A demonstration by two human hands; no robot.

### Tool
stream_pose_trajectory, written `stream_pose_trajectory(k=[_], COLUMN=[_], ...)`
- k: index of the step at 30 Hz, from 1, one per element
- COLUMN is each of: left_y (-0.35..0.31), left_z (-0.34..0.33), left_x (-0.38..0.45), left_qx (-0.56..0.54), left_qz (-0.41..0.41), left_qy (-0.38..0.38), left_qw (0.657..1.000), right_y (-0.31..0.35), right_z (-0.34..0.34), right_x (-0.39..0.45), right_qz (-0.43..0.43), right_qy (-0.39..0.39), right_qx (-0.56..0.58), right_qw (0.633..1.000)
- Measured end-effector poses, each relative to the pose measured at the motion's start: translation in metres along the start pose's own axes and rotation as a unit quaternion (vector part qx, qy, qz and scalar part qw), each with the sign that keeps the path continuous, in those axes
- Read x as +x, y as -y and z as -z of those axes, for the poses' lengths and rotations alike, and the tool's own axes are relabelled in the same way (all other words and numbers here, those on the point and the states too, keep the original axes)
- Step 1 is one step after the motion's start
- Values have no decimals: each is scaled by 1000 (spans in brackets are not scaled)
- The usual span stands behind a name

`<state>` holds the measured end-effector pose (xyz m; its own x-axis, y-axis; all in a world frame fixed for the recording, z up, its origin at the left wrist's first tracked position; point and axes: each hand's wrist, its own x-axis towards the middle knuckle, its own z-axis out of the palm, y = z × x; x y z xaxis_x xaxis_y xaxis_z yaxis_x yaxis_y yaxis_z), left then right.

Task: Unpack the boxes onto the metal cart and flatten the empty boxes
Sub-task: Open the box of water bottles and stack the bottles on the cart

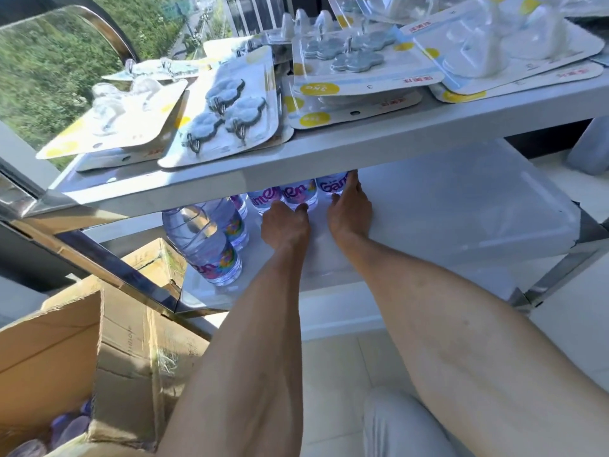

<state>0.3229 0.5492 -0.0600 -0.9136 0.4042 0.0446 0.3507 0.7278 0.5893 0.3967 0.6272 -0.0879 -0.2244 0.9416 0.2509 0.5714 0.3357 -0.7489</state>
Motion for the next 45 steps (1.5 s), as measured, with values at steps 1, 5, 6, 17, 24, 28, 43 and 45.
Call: stream_pose_trajectory(k=[1, 5, 6, 17, 24, 28, 43, 45], left_y=[-1, -6, -6, 65, 92, 118, 317, 347], left_z=[0, 7, 13, 107, 166, 216, 357, 347], left_x=[0, -5, -8, -66, -106, -104, -92, -88], left_qx=[2, 9, 15, 60, -3, 20, 312, 328], left_qz=[7, 28, 26, -112, -105, -40, 301, 312], left_qy=[-2, 22, 32, 83, 147, 36, 433, 488], left_qw=[1000, 999, 999, 988, 983, 998, 790, 746], right_y=[0, 6, 9, 59, 105, 150, 303, 310], right_z=[1, 5, 7, 50, 61, 54, -97, -128], right_x=[0, -5, -10, -103, -175, -218, -345, -357], right_qz=[1, -5, -16, -50, -95, -69, 167, 143], right_qy=[2, 32, 43, 35, 54, 57, 535, 574], right_qx=[-1, 18, 14, 5, 106, 177, -74, -113], right_qw=[1000, 999, 999, 998, 988, 980, 825, 798])
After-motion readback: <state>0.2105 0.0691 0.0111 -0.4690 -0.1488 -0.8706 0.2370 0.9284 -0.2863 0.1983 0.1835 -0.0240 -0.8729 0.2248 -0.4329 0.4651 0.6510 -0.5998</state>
